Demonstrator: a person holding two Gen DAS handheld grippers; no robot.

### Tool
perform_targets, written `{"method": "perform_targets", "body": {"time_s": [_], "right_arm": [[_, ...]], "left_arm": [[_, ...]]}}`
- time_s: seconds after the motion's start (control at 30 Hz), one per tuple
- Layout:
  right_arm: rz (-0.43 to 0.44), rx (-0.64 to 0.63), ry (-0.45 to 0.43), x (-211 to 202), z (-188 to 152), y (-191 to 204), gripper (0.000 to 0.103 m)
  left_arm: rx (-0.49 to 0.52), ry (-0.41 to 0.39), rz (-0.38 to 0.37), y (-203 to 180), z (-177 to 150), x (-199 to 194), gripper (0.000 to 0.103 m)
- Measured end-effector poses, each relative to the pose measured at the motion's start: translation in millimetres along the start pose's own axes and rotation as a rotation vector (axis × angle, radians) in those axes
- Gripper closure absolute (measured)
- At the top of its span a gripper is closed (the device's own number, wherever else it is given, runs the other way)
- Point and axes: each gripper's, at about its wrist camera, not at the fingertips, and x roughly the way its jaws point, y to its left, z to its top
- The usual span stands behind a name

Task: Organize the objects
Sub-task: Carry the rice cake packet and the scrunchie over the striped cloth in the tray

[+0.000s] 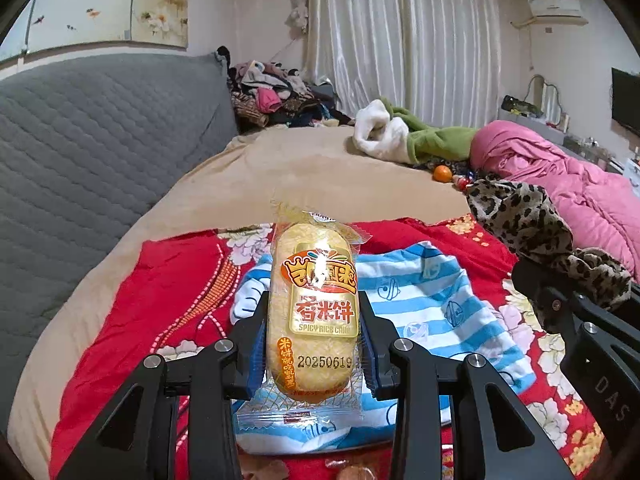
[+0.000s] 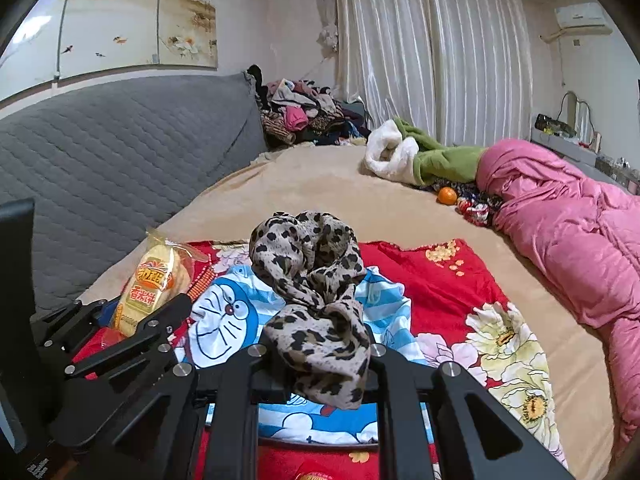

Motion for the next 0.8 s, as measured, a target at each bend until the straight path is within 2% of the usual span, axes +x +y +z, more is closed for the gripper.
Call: {"method": "perform_targets", "body": {"time_s": [0.43,0.8], "right_arm": [[0.002,0.053,0.111,74,-19,-24,0.087],[-0.011,0.033,0.210,138,-31,-29,0.087]], "left_arm": [[-0.010,0.060,0.018,-5,-15,69,0.064],[-0.016,0.129,0.041,-3,-26,132,0.064]]}}
